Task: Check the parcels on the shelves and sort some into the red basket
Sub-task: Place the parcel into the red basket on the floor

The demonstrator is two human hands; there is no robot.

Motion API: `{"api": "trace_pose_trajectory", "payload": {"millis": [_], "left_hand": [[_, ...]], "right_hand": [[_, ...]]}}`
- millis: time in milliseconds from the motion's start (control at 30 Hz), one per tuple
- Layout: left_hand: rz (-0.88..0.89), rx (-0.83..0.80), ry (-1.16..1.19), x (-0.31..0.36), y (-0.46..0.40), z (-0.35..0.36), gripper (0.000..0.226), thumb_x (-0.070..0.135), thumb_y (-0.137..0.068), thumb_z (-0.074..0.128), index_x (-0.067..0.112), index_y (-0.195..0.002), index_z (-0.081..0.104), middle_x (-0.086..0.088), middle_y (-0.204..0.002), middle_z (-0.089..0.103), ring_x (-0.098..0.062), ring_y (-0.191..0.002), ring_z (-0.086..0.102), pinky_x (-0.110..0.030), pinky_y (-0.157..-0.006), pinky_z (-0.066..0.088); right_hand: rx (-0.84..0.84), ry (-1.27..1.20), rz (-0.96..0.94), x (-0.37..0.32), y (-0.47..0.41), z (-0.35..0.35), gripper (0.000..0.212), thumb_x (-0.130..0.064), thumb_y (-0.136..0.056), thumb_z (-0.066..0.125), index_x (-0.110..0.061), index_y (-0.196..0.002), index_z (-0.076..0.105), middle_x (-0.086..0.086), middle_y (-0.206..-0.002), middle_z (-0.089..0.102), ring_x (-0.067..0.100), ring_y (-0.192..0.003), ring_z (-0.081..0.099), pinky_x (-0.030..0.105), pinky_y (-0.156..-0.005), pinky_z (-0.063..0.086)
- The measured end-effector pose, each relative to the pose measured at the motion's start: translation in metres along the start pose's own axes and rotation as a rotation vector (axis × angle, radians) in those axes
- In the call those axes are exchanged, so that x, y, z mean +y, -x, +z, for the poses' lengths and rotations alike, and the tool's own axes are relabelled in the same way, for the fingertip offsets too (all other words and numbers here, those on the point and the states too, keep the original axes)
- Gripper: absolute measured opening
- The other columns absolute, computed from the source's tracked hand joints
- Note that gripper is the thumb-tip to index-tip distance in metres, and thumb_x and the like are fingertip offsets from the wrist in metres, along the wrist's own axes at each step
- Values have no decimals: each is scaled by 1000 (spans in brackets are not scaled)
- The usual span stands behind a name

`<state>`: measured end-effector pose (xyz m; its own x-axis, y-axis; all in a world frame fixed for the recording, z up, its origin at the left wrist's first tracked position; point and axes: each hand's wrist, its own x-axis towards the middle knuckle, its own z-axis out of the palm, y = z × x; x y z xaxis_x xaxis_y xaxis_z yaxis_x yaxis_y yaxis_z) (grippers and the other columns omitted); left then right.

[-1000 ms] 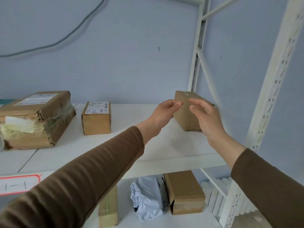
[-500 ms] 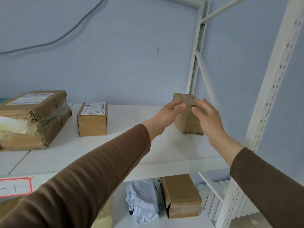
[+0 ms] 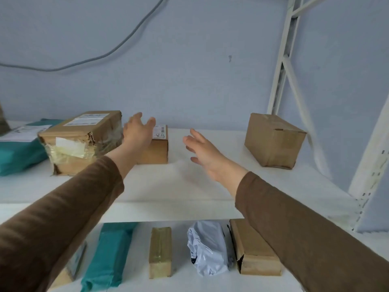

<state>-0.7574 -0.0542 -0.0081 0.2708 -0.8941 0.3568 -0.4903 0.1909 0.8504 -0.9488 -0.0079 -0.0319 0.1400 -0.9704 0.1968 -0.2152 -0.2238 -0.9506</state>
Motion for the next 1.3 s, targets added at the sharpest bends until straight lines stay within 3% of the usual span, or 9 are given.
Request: {"api": "trace_pose_trajectory", "payload": {"millis": [100,167,200,300,400,633,800,900,1300], "left_hand": [[-258,-21,237,-19,-1,-11,72,40,-107,52,11,-165,21,-9,-153,50,-28,-127,58,-39,-104,50],[-378,-85,430,-28,5,-9,53,38,-106,56,10,-150,50,-2,-112,67,-18,-84,64,-32,-80,55],[-404,-115,493,-32,7,-7,44,38,-105,58,11,-139,60,-1,-100,68,-19,-81,64,-36,-85,57],[-373,-157,553,-38,10,-4,35,39,-103,59,12,-124,67,-5,-106,72,-24,-95,68,-43,-105,54],[-283,-197,574,-28,27,0,37,32,-105,54,14,-136,63,-2,-116,70,-16,-93,65,-37,-103,50],[73,-315,801,-4,92,7,42,7,-104,48,24,-143,49,6,-123,71,-6,-105,68,-22,-87,49],[219,-362,858,-4,124,30,60,15,-90,53,22,-148,43,-3,-145,62,-17,-129,60,-34,-105,45],[282,-399,873,-1,142,49,62,13,-89,49,16,-150,40,-7,-151,55,-24,-139,53,-29,-100,49],[310,-742,922,42,289,190,55,12,-90,53,17,-143,38,-9,-148,51,-29,-140,49,-42,-106,53]], "right_hand": [[-41,-61,102,7,-15,29,72,-45,-105,51,-22,-164,16,-6,-171,21,19,-155,27,45,-124,29],[-44,-96,138,10,-22,40,72,-46,-106,50,-18,-164,18,-5,-170,22,20,-155,27,43,-125,28],[-43,-108,142,10,-23,43,67,-45,-107,48,-17,-162,25,-5,-167,29,20,-153,30,40,-124,28],[-46,-161,143,8,-21,47,41,-42,-108,46,-23,-144,53,-7,-140,56,18,-134,49,31,-105,40],[34,-180,98,5,-9,45,33,-46,-106,47,-26,-131,54,-6,-125,63,18,-117,58,31,-83,41],[290,-281,-224,15,38,19,22,-36,-98,63,-30,-116,51,-4,-134,62,14,-115,59,46,-104,48],[359,-272,-373,28,75,0,28,-20,-101,59,-17,-126,48,0,-134,60,12,-122,63,36,-105,51],[434,-234,-427,36,103,-13,35,-19,-100,56,-15,-132,44,-8,-132,58,-2,-113,63,33,-103,52],[792,-145,-284,111,271,-129,47,-23,-103,46,-21,-150,41,-5,-143,60,8,-128,60,33,-103,55]]}}
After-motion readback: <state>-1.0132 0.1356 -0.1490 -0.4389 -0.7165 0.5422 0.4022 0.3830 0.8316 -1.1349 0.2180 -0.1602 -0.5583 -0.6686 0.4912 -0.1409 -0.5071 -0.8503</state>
